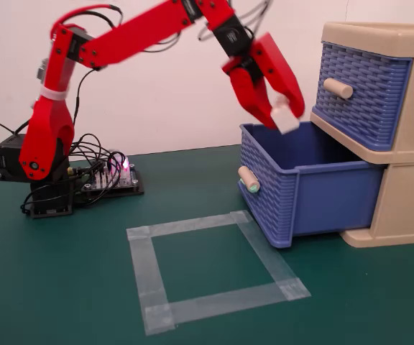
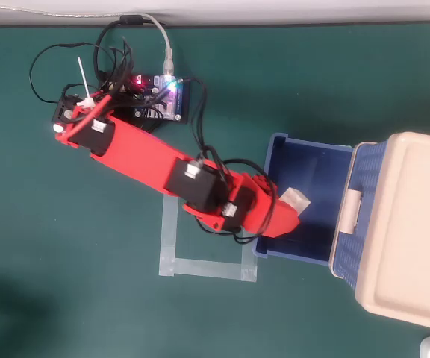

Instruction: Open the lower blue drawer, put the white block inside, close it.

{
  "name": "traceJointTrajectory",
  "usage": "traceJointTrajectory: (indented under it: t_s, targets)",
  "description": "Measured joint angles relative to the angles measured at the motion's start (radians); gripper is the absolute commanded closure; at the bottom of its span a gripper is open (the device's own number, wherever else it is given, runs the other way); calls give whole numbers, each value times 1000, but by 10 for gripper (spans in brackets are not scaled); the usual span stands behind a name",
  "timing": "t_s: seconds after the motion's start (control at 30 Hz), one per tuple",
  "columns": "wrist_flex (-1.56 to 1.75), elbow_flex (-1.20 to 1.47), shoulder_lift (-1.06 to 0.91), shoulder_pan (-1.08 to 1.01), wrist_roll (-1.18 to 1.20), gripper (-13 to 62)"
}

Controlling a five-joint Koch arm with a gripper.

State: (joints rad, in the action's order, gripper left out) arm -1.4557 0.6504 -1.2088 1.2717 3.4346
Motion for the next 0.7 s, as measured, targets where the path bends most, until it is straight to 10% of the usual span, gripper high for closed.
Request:
traceJointTrajectory:
  t_s: [0.17, 0.7]
  targets:
    - [0, 0, 28, 0, 0, 157]
    - [-466, 75, -207, 0, -285, 154]
